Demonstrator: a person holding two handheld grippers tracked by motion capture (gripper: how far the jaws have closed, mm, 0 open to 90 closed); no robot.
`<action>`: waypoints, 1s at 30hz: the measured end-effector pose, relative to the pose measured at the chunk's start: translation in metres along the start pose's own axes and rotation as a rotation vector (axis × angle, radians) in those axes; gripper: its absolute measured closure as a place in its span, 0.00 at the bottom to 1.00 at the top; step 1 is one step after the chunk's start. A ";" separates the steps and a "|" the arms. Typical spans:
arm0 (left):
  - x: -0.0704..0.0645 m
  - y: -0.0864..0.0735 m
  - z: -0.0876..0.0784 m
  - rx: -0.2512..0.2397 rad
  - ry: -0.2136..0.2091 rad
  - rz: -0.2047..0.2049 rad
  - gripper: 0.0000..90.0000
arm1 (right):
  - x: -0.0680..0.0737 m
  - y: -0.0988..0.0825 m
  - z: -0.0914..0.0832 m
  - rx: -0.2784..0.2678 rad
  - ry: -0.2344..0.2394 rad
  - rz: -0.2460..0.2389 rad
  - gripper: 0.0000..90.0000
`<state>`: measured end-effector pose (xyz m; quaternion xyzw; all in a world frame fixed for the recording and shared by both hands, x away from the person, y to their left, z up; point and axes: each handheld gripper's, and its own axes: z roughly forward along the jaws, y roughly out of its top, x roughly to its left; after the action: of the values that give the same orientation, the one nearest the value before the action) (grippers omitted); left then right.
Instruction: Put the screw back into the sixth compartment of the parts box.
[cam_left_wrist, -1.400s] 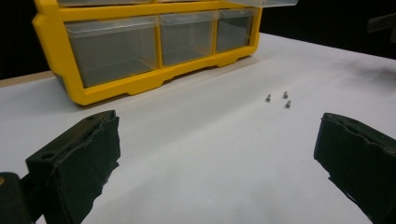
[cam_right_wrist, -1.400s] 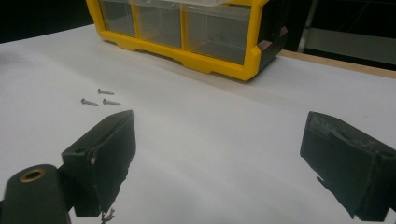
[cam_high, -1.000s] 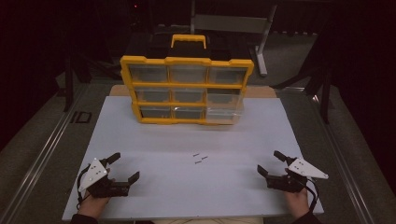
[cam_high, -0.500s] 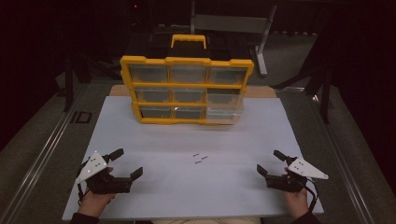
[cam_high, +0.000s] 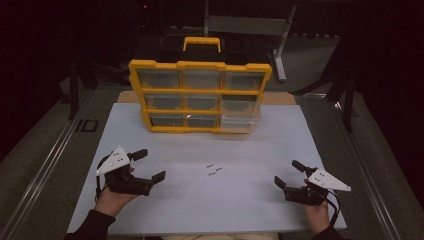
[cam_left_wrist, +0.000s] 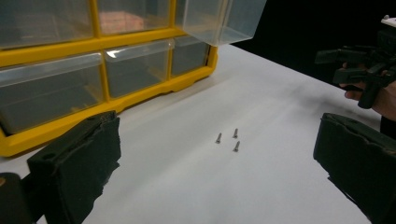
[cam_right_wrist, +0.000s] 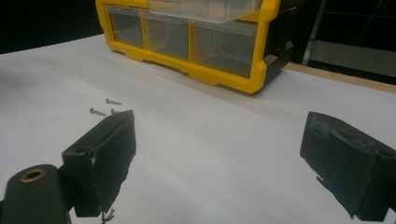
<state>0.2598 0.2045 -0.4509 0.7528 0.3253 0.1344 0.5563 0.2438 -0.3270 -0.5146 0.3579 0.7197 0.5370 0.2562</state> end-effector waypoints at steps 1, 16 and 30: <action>0.000 0.001 0.001 -0.001 -0.003 -0.002 0.02 | 0.000 0.000 0.000 0.000 0.003 0.000 0.12; -0.009 0.024 0.053 0.109 -0.106 0.083 0.05 | 0.000 0.001 0.000 0.000 0.012 0.004 0.12; -0.015 0.024 0.107 0.207 -0.190 0.114 0.19 | 0.000 0.001 0.000 0.000 0.016 0.008 0.12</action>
<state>0.3170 0.1101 -0.4638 0.8326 0.2400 0.0599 0.4956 0.2438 -0.3270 -0.5140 0.3564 0.7204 0.5408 0.2480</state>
